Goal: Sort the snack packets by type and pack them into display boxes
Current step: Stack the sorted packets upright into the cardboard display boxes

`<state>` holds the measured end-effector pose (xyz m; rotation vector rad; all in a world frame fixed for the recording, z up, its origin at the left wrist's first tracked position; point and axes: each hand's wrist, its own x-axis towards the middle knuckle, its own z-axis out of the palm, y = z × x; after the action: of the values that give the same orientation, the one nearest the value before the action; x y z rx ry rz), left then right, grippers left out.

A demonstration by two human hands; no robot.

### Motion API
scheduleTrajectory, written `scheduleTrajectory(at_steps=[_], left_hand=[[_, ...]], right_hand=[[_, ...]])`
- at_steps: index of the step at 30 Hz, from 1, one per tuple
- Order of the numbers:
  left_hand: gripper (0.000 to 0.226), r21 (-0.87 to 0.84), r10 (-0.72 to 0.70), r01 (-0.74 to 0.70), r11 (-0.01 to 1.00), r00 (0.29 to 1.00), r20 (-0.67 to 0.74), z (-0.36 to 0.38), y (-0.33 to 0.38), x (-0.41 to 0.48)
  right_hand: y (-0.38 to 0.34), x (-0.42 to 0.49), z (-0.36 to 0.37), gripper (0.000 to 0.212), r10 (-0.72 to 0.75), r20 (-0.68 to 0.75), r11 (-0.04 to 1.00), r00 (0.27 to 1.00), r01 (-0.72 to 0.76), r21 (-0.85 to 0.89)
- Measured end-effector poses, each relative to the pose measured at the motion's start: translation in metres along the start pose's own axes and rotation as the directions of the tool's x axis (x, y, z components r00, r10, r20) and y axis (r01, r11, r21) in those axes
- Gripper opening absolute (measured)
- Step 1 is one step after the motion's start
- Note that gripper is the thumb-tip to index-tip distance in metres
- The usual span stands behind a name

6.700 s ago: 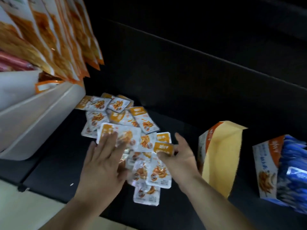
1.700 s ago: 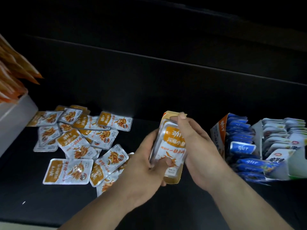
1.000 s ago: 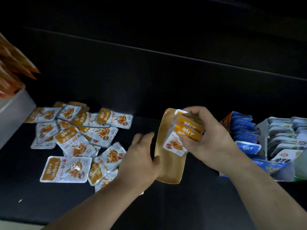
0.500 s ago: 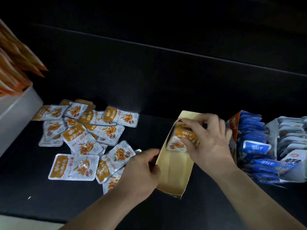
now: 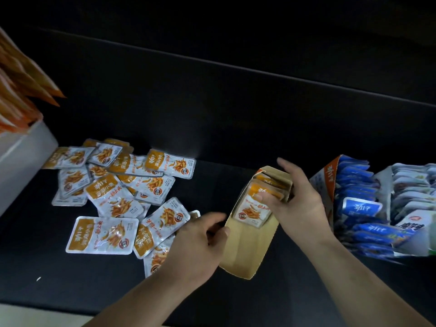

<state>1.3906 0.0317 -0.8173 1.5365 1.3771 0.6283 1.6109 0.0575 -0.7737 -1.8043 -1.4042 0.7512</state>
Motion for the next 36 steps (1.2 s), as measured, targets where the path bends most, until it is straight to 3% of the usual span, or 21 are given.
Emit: scheduleTrajectory(at_steps=[4,9,11,13,15,16,17,19,22,25,28,31,33,36], left_hand=[[0.022,-0.028,-0.008,0.009,1.000,0.999,0.039,0.003,0.002,-0.002],[0.017,-0.082,-0.029,0.026,0.996,0.999,-0.040,0.000,0.005,-0.005],[0.018,-0.093,-0.028,0.021,0.995,0.996,-0.081,-0.004,0.007,-0.008],[0.016,-0.052,-0.012,0.006,0.999,0.993,-0.121,-0.011,0.003,-0.013],[0.014,0.133,0.082,-0.056,0.990,0.976,-0.200,-0.024,-0.010,-0.019],[0.020,0.278,0.159,-0.094,0.956,0.963,-0.219,-0.031,-0.019,-0.023],[0.031,0.415,0.210,-0.113,0.903,0.958,-0.196,-0.038,-0.029,-0.027],[0.065,0.606,0.174,-0.091,0.790,0.982,-0.080,-0.048,-0.048,-0.036],[0.097,0.752,0.041,-0.059,0.657,0.998,0.042,-0.056,-0.076,-0.045],[0.097,0.746,0.053,-0.107,0.657,0.994,0.096,-0.067,-0.091,-0.044],[0.098,0.693,0.143,-0.184,0.697,0.983,0.118,-0.078,-0.093,-0.048],[0.095,0.591,0.219,-0.241,0.770,0.969,0.110,-0.095,-0.096,-0.055],[0.082,0.629,0.238,-0.147,0.763,0.969,-0.063,-0.112,-0.098,-0.057],[0.075,0.660,-0.028,0.151,0.736,0.981,-0.193,-0.135,-0.113,-0.058]], right_hand=[[-0.002,0.000,0.003,0.097,0.005,-0.013,0.999,1.000,-0.005,-0.041],[-0.004,-0.009,-0.004,0.108,-0.050,-0.048,0.993,0.998,0.045,-0.108],[-0.015,-0.012,-0.006,0.092,-0.212,-0.127,0.948,0.969,0.172,-0.268],[-0.032,-0.016,0.000,0.062,-0.472,-0.180,0.848,0.863,0.388,-0.362],[-0.052,-0.022,0.022,0.031,-0.590,-0.157,0.792,0.792,0.531,-0.302],[-0.062,-0.028,0.039,0.022,-0.584,-0.120,0.803,0.803,0.549,-0.232],[-0.071,-0.036,0.057,0.019,-0.540,-0.057,0.835,0.839,0.527,-0.156],[-0.084,-0.051,0.094,0.022,-0.393,0.131,0.914,0.910,0.403,-0.056],[-0.074,-0.064,0.130,0.038,-0.232,0.313,0.959,0.921,0.271,-0.087],[-0.050,-0.063,0.131,0.030,-0.237,0.324,0.907,0.916,0.328,-0.264],[-0.045,-0.064,0.127,0.023,-0.217,0.260,0.913,0.941,0.289,-0.287],[-0.058,-0.070,0.138,0.051,-0.057,0.320,0.953,0.946,0.147,-0.266],[-0.067,-0.072,0.150,0.078,0.120,0.475,0.910,0.872,0.095,-0.404],[-0.070,-0.074,0.161,0.094,0.241,0.575,0.804,0.782,0.171,-0.569]])
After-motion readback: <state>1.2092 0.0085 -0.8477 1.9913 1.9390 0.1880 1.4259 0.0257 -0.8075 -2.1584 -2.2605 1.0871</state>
